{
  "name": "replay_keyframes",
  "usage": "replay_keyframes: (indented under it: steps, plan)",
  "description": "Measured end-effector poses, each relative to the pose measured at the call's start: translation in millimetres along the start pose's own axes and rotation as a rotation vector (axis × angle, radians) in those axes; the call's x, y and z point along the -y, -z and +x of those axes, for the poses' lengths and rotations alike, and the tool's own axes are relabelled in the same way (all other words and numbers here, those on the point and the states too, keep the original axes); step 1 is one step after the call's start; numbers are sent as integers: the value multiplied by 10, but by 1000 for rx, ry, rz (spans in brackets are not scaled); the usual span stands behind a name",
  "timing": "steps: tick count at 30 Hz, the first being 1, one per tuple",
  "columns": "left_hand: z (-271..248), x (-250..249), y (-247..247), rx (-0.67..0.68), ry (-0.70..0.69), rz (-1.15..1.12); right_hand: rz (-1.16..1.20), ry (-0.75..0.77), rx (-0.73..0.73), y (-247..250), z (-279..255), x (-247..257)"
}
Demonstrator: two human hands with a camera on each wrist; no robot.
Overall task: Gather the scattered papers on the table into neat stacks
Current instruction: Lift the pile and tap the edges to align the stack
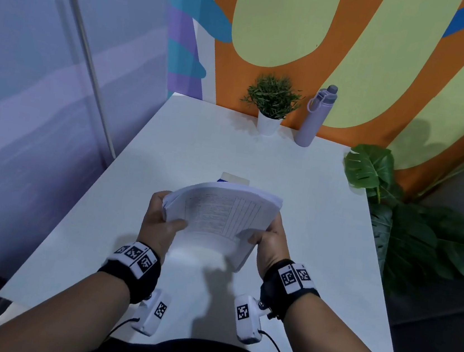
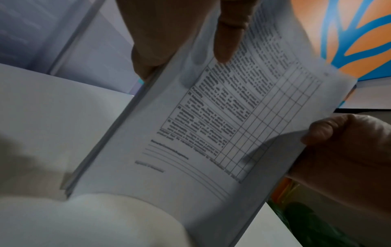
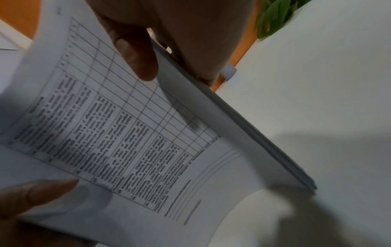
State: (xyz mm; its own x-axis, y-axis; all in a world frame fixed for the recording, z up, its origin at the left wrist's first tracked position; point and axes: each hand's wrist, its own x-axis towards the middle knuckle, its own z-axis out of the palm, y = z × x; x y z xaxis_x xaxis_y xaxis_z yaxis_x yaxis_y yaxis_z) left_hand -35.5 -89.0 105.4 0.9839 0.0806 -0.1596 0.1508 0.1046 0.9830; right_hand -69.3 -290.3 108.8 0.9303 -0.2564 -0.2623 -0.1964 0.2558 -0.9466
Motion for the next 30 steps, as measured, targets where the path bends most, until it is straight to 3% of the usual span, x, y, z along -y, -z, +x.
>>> replay_keyframes:
  steps: [5, 11, 16, 18, 22, 25, 30]
  plan:
    - [23, -71, 8, -18, -93, 60, 9, 147, -43, 0, 17, 212]
    - [27, -84, -90, -101, -131, 70, -179, 370, -46, -47, -6, 354]
    - [42, -132, -126, -63, -160, 59, -259, 494, -84, -19, -65, 314]
    - [61, -165, -133, -55, -170, 45, -414, 646, -116, -9, -37, 314]
    - [94, -191, -121, -17, -155, 58, -1001, 945, -283, -71, 31, 410]
    - [123, -177, -90, 19, -135, 63, -1302, 992, -139, -264, -3, 473]
    - [144, -208, -81, 54, -107, 93, -1491, 972, 151, -623, -62, 448]
